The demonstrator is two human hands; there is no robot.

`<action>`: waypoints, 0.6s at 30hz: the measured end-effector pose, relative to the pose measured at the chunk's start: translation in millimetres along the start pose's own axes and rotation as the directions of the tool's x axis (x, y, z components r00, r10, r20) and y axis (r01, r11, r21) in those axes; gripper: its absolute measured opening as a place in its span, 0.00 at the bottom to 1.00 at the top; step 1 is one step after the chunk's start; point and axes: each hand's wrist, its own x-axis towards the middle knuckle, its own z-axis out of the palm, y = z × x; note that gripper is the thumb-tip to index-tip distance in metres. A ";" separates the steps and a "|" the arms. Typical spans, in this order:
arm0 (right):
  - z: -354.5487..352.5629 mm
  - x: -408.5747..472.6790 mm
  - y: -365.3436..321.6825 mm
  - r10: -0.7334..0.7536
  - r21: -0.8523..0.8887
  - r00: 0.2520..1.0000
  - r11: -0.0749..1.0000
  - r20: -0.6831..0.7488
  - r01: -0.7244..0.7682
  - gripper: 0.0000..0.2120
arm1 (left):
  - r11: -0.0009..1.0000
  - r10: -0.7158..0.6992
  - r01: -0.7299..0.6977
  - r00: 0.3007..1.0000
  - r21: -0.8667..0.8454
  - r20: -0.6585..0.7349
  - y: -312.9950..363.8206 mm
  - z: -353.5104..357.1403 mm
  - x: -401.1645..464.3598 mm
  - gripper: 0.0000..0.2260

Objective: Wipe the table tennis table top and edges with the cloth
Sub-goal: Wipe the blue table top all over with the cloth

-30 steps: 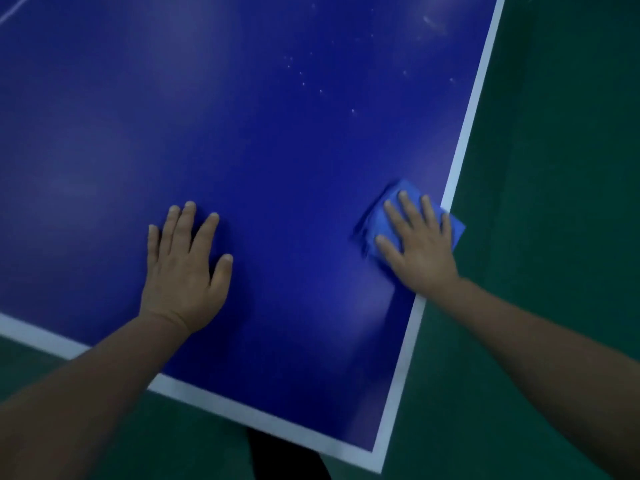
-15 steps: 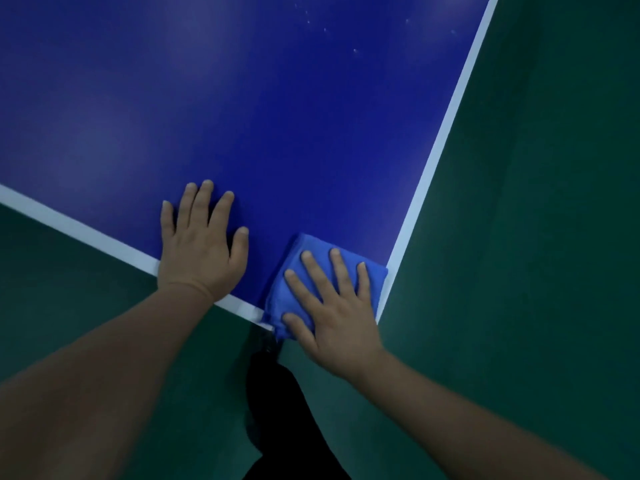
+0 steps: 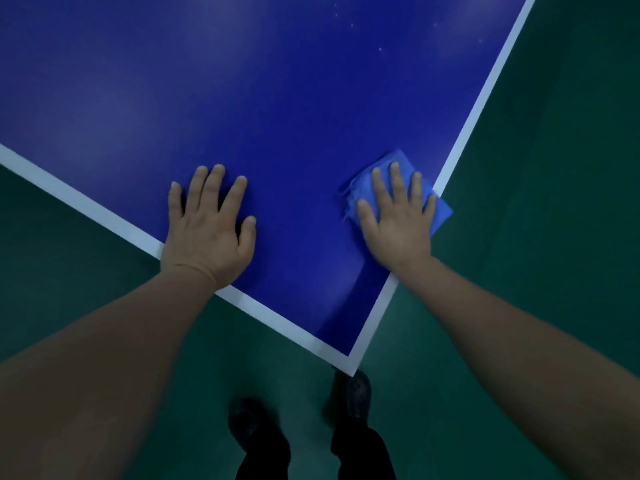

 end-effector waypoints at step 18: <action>-35.4 140.2 42.3 -0.288 -0.020 0.955 0.957 0.071 0.290 0.30 | 0.983 -0.179 0.181 0.983 0.034 -0.041 25.6 -0.9 6.7 0.31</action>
